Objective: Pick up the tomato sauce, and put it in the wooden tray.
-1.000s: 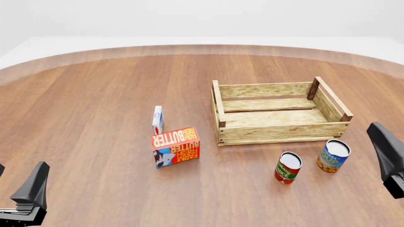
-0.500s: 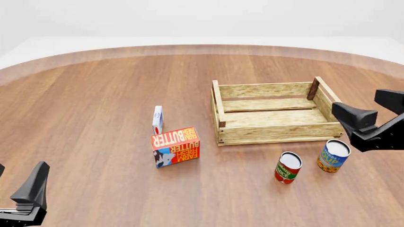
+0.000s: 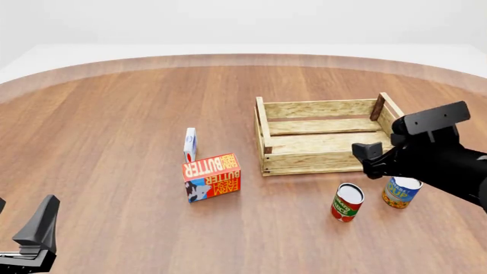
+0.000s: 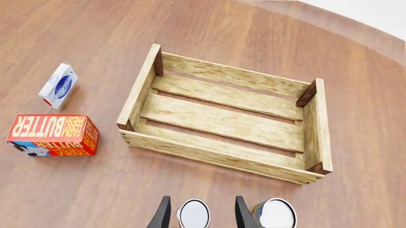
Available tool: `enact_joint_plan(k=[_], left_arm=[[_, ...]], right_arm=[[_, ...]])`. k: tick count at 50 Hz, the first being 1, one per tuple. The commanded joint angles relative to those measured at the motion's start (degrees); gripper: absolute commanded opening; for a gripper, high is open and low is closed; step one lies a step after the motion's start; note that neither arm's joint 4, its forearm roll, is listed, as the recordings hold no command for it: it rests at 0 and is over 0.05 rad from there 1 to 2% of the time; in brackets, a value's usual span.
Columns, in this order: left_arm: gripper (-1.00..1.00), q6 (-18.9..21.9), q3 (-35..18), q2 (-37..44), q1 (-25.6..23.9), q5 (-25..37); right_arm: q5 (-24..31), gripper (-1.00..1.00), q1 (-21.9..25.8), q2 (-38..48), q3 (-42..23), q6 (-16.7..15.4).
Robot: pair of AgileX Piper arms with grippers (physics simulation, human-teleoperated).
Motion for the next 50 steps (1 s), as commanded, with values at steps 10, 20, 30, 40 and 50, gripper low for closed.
enact_joint_plan(k=[10, 20, 30, 40, 50], left_arm=[[1.00, 0.00, 0.00, 0.00, 0.00, 0.00], [1.00, 0.00, 0.00, 0.00, 0.00, 0.00], [1.00, 0.00, 0.00, 0.00, 0.00, 0.00], [1.00, 0.00, 0.00, 0.00, 0.00, 0.00], [1.00, 0.00, 0.00, 0.00, 0.00, 0.00]], right_arm=[[-8.57, 1.00, -1.89, 9.63, 5.12, 3.59], [-9.74, 1.00, -1.83, 10.88, 6.69, 3.74], [-11.24, 1.00, -1.36, 12.42, 7.95, 3.93], [-12.58, 1.00, -1.39, 12.94, 9.02, 3.82], [-14.00, 1.00, -0.89, 14.89, 9.28, 4.52]])
